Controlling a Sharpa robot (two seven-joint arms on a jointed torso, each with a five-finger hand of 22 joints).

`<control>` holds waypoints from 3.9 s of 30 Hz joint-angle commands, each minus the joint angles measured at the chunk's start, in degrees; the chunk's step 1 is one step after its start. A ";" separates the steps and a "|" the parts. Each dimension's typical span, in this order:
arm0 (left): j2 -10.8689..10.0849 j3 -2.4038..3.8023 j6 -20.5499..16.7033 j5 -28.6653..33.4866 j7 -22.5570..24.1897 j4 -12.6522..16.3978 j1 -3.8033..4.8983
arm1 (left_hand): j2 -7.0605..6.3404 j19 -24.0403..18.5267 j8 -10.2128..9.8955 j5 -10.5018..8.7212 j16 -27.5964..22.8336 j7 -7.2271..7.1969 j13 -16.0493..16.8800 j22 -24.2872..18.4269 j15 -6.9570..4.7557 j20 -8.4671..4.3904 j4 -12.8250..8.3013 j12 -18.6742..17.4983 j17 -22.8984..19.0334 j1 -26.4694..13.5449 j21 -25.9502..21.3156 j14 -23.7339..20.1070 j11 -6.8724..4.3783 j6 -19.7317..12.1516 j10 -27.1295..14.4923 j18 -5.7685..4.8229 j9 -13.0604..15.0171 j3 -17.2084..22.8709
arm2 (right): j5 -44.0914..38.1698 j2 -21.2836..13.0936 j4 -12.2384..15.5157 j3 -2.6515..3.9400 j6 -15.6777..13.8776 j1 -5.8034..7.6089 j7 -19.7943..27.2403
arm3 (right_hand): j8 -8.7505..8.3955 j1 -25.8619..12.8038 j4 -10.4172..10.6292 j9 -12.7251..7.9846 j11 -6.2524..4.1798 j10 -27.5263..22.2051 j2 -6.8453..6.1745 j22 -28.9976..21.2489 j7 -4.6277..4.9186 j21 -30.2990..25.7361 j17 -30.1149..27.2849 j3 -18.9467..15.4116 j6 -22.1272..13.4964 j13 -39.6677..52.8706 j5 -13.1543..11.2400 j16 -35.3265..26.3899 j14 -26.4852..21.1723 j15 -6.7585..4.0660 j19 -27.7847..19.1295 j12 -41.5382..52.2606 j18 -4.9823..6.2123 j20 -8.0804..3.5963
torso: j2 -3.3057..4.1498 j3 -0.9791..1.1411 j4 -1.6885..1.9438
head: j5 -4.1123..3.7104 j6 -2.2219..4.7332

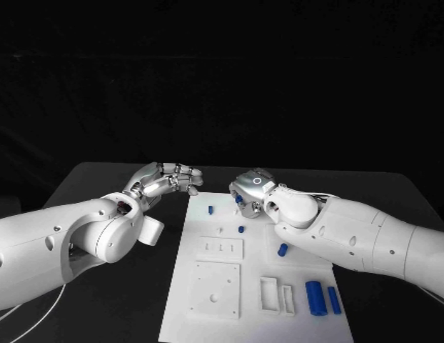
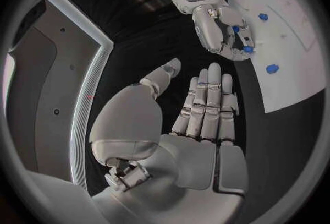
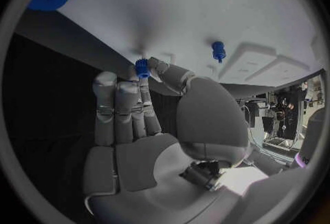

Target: Assemble the parts on the task board

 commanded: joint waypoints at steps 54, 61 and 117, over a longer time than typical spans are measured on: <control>-0.07 0.04 -0.23 0.00 0.66 -2.72 0.12 | -0.34 0.72 -0.35 -0.17 0.99 0.20 -0.11 0.26 -0.14 -0.28 -0.57 -0.56 0.23 0.56 -0.21 0.62 0.20 -0.21 -0.41 -0.44 -0.05 0.20 | 25.91 -16.81 13.13 5.56 2.36 2.42 3.93 | -2.54 -2.97 -0.85 -0.20 0.58 0.59 -3.79 0.79 3.01 -0.02 -1.91 -8.88 -7.35 1.33 0.29 1.12 -1.43 -0.55 -0.58 3.93 3.67 -0.14 | -0.53 0.15 -1.97 | -0.47 2.59; 0.04 0.02 -0.14 0.01 0.72 -3.02 0.11 | -0.36 0.73 -0.36 -0.17 1.03 0.19 -0.11 0.27 -0.16 -0.30 -0.58 -0.57 0.25 0.55 -0.21 0.64 0.19 -0.20 -0.40 -0.45 -0.05 0.19 | 27.52 -18.36 11.74 5.57 6.72 2.49 3.67 | -3.35 -3.25 -2.71 -0.12 -2.48 6.58 -2.34 0.29 -0.66 -0.41 -1.61 -14.95 -8.61 22.30 0.62 2.15 -0.95 -1.59 0.04 28.61 3.67 -0.80 | -0.71 0.54 -2.44 | -0.54 2.59; -0.45 -0.01 -0.01 -0.09 0.55 -2.48 0.08 | -0.34 0.69 -0.42 -0.17 1.11 0.20 -0.14 0.30 -0.15 -0.36 -0.54 -0.74 0.29 0.51 -0.28 0.41 0.20 -0.24 -0.46 -0.56 -0.05 0.21 | 34.70 -12.72 0.71 5.49 13.38 -1.61 5.75 | -4.91 -3.56 0.85 -0.58 -0.92 -12.78 0.01 1.05 2.13 6.23 8.50 -11.59 -8.46 56.32 4.05 8.78 -2.72 -2.02 -0.18 64.98 3.67 -2.67 | -0.50 1.07 -2.27 | -1.06 0.52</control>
